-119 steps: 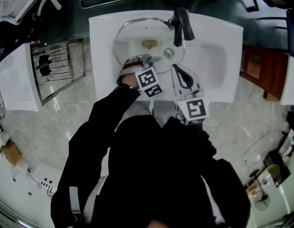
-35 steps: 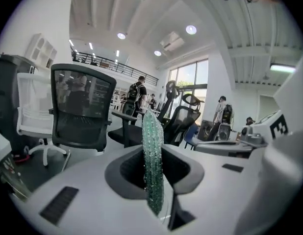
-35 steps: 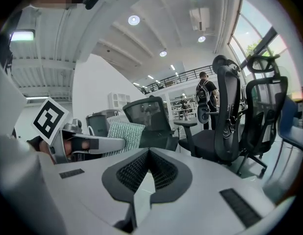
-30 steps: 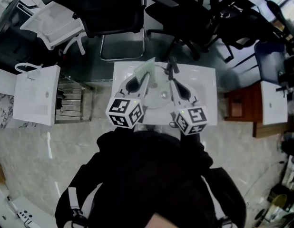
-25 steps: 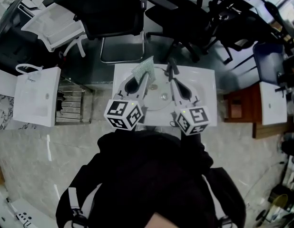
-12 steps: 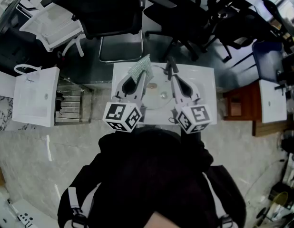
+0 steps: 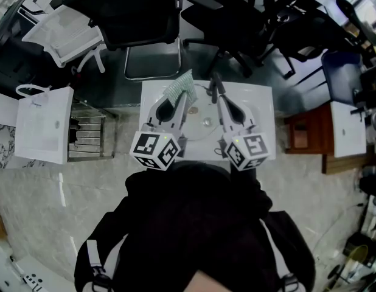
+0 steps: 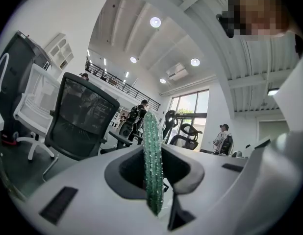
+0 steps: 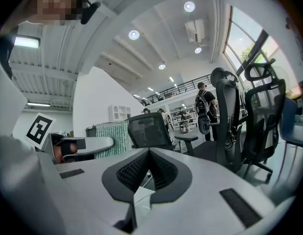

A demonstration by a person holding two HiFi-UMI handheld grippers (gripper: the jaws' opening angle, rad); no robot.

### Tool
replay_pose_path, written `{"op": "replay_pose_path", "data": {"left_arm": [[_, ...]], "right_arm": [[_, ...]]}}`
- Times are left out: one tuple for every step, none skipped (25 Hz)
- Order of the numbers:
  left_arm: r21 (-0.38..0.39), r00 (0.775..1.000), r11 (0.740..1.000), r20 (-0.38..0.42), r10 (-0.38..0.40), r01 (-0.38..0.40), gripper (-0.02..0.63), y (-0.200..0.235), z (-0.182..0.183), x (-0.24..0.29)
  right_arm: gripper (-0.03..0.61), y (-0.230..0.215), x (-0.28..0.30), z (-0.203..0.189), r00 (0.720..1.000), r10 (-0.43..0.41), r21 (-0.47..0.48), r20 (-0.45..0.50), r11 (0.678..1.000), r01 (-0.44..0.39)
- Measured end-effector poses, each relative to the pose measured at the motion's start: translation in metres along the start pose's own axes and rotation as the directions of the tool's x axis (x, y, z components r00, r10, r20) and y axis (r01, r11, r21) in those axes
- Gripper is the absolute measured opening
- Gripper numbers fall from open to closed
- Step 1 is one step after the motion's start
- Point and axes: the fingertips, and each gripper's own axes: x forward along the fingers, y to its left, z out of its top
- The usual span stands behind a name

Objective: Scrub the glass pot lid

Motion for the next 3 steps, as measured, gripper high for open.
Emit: {"op": "replay_pose_path", "data": {"left_arm": [[0.004,1.0,1.0,0.0,-0.001,0.001,0.069,-0.0007,-0.0001,0.001],[0.007,1.0,1.0,0.0,-0.001,0.001,0.069,-0.0015,-0.0003,0.0021],[0.011,1.0,1.0,0.0,-0.002,0.002,0.069,-0.0024,-0.0006,0.0033]], "right_arm": [[-0.012,-0.0015,0.0003,-0.0004,1.0,0.002,-0.002,0.001,1.0,-0.002],[-0.011,-0.0032,0.0006,-0.0008,1.0,0.003,-0.004,0.002,1.0,-0.003],[-0.012,-0.0049,0.0008,-0.0012,1.0,0.004,-0.005,0.002,1.0,-0.004]]}}
